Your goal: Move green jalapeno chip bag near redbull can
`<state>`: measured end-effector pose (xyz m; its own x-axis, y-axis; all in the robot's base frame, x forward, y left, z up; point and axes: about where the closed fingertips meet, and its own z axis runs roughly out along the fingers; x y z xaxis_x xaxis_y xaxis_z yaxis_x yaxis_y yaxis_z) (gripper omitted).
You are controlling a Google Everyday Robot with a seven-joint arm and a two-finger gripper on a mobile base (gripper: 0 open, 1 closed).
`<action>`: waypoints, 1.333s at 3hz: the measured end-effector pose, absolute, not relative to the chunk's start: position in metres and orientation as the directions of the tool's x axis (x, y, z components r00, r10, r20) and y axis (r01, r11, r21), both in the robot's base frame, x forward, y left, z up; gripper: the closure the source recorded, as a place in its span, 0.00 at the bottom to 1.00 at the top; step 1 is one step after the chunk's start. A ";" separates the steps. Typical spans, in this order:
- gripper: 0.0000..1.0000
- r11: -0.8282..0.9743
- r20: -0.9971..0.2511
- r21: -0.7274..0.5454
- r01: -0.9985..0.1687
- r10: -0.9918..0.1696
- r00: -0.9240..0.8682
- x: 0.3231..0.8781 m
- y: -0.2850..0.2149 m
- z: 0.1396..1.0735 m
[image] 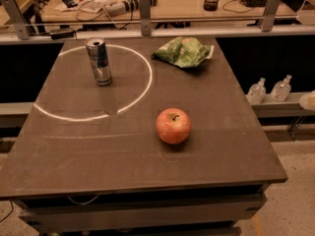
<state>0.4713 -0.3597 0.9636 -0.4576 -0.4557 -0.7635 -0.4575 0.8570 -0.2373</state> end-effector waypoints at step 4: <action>0.00 0.868 -0.842 -0.243 -0.434 -0.411 -0.350 0.572 -0.391 0.966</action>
Offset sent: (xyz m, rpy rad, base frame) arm 0.0901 -0.0506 0.0146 0.0640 -0.1465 0.0607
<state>0.5719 -0.3909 0.9657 -0.3501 -0.4109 -0.8418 -0.4337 0.8677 -0.2431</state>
